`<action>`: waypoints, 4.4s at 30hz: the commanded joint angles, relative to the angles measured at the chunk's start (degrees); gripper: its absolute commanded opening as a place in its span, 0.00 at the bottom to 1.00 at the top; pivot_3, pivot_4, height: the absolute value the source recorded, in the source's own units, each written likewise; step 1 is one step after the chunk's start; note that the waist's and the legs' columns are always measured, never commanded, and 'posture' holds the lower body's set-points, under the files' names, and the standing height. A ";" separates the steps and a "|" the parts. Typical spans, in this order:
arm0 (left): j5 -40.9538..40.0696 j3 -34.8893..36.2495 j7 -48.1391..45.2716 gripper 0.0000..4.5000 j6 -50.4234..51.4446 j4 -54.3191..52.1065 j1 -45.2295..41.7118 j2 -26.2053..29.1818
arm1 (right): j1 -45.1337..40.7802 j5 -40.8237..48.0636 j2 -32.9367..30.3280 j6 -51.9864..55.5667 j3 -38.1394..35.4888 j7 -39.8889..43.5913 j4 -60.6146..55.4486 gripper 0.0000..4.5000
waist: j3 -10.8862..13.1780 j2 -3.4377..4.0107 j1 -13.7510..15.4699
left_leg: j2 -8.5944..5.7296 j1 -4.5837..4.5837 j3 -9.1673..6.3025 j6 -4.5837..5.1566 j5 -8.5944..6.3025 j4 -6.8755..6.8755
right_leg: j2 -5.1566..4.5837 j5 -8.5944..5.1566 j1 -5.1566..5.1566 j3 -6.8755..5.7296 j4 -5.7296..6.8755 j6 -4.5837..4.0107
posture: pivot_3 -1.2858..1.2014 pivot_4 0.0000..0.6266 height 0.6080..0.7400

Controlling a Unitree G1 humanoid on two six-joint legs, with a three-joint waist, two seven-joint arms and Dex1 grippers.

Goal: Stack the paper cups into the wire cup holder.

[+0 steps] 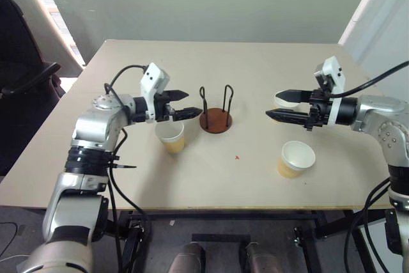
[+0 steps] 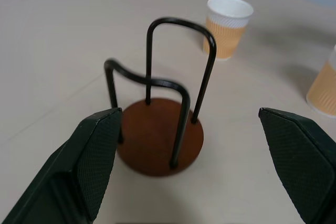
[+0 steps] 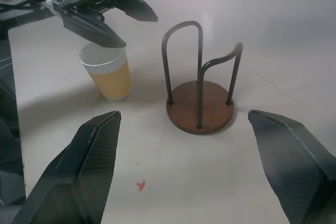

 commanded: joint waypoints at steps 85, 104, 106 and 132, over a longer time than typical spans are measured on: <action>9.92 -15.34 -9.49 0.85 -1.86 -12.81 5.07 -8.82 | 11.06 8.19 -20.48 -2.13 -8.40 7.27 -9.68 0.90 | 0.00 0.00 0.58 | -0.39 0.04 0.30 0.69 -0.53 0.81 | -0.36 -0.48 0.57 0.24 -0.18 1.25 | 0.52 0.24 1.00; 6.31 -4.84 -14.93 0.99 -6.35 -13.11 0.50 5.42 | -11.40 -14.05 -9.68 -20.81 12.14 13.53 16.52 0.90 | 0.00 0.02 0.36 | -0.34 0.02 0.18 0.88 -0.64 0.75 | -0.37 -0.39 0.39 0.13 -0.01 0.95 | 0.52 0.24 1.00; 6.75 -4.39 -14.95 0.99 -7.08 -12.32 0.03 5.98 | -13.23 -17.49 -8.45 -24.12 14.16 14.75 20.74 0.90 | -0.01 0.03 0.36 | -0.34 0.01 0.18 0.89 -0.65 0.73 | -0.38 -0.37 0.36 0.13 -0.01 0.91 | 0.52 0.24 1.00; 3.24 -0.97 -12.62 1.00 -2.36 -18.50 4.26 11.51 | -33.57 -49.04 5.74 -54.26 25.91 15.53 66.95 0.36 | 0.02 0.06 0.07 | -0.31 -0.01 0.06 0.48 -0.84 0.41 | -0.38 -0.41 0.10 0.06 0.09 0.62 | 0.52 0.24 1.00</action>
